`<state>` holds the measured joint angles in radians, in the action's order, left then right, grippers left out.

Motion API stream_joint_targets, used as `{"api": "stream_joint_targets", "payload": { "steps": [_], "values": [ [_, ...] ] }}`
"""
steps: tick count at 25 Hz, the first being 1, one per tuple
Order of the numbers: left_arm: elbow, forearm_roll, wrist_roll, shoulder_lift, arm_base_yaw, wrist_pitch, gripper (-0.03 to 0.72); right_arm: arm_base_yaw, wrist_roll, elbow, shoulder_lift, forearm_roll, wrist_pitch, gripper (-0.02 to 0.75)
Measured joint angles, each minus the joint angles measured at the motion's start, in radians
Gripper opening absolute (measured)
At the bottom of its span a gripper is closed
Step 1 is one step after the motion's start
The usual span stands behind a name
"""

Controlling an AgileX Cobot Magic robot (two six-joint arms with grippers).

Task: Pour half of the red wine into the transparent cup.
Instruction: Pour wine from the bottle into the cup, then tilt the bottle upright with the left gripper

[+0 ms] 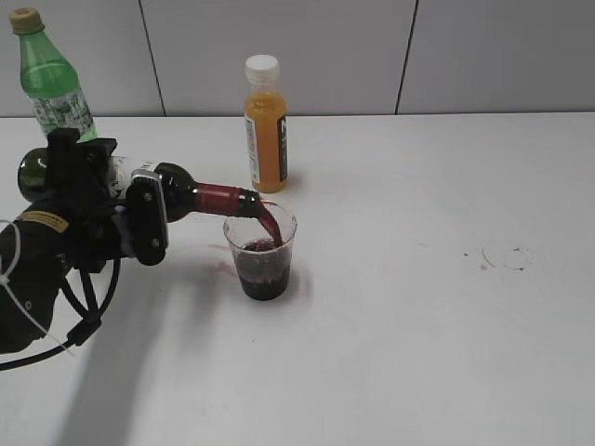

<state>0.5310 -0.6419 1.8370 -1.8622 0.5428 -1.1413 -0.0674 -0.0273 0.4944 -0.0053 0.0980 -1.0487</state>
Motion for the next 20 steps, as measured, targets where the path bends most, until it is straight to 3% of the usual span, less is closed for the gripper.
{"api": "stream_joint_targets", "payload": {
  "steps": [9, 20],
  "values": [
    [0.001, 0.001, 0.000, 0.001, 0.000, 0.000, 0.545, 0.000, -0.001, 0.000, 0.000, 0.000, 0.000, 0.590],
    [0.001, 0.033, -0.201, 0.009, 0.000, -0.001, 0.545, 0.000, 0.000, 0.000, 0.000, 0.000, 0.000, 0.590]
  ]
}}
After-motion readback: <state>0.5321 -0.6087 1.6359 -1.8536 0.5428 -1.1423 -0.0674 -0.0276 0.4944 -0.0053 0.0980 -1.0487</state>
